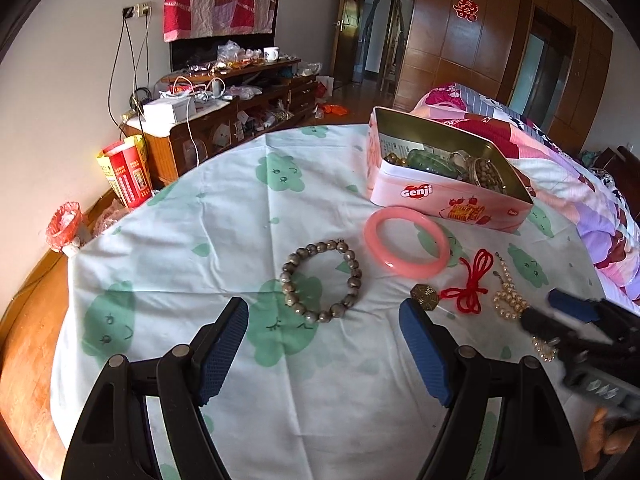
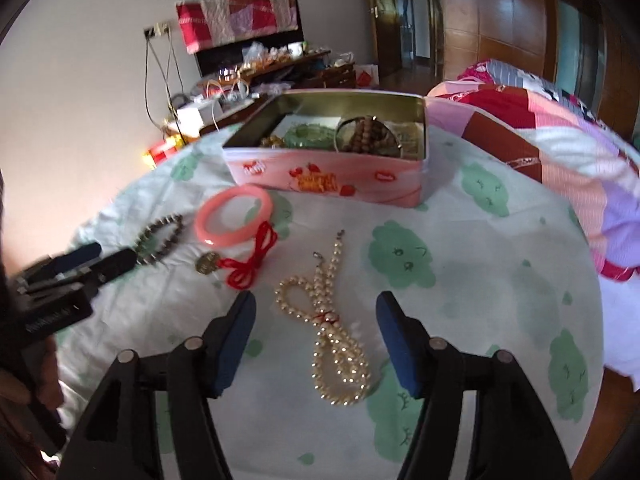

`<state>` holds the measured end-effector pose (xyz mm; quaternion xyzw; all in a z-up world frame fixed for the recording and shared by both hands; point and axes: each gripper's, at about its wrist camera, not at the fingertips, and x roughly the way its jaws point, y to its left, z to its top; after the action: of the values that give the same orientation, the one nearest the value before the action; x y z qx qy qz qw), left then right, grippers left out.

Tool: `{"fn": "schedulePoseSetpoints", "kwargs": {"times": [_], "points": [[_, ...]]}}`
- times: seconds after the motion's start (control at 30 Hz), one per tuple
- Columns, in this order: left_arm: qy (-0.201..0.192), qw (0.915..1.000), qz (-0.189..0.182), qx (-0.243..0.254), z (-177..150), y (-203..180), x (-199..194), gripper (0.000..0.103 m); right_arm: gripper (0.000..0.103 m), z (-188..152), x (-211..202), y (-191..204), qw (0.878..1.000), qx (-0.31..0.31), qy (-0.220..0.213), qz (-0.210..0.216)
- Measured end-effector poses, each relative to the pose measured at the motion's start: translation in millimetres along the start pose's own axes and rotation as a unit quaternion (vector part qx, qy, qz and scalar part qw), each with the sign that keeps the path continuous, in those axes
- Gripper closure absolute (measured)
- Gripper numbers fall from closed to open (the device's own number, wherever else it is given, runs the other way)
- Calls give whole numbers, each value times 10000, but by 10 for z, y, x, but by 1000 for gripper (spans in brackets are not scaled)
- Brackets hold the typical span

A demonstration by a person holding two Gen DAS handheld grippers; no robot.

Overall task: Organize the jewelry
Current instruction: 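Grasp the pearl necklace strand with right gripper and lift it, then grasp the red string with left gripper while right gripper holds the pearls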

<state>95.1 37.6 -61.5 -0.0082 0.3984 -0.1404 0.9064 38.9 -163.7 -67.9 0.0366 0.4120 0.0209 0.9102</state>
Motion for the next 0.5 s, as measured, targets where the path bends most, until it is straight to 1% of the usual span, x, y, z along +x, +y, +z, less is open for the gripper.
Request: {"fn": "schedulePoseSetpoints", "kwargs": {"times": [0.03,0.07,0.1,0.13,0.17,0.2,0.23,0.3,0.37,0.4,0.43,0.47,0.5], "points": [[3,10000,-81,0,5,-33,4,25,40,-6,49,10,10000,-40,76,-12],[1,9998,-175,18,9,-68,2,25,44,-11,135,24,9997,-86,202,-53],[3,9995,-299,52,15,-113,-1,25,58,-17,186,32,9994,-113,309,-57],[-2,9988,-477,134,20,-189,-8,25,66,-15,229,34,9990,-144,422,-96],[-8,9982,-569,195,29,-250,-8,25,71,-9,217,49,9987,-252,389,-213],[-8,9972,-688,279,38,-331,-5,25,82,-14,225,61,9978,-373,447,-307],[-1,9965,-766,326,44,-388,2,25,87,-20,212,62,9971,-467,437,-402],[31,9945,-946,450,64,-524,21,25,87,-36,161,-35,9982,-240,452,-304],[-1,9933,-997,584,90,-660,54,26,89,-50,36,-183,9995,175,222,-139],[-19,9925,-1043,636,102,-716,74,28,94,-55,-51,-249,9994,322,45,-76],[22,9914,-1128,664,121,-767,110,38,94,-56,-109,-293,9990,433,-56,-49],[98,9903,-1212,668,132,-800,144,44,94,-55,-153,-330,9985,531,-123,-28],[168,9893,-1295,653,147,-830,184,45,94,-54,-194,-366,9980,611,-188,-23]]}}
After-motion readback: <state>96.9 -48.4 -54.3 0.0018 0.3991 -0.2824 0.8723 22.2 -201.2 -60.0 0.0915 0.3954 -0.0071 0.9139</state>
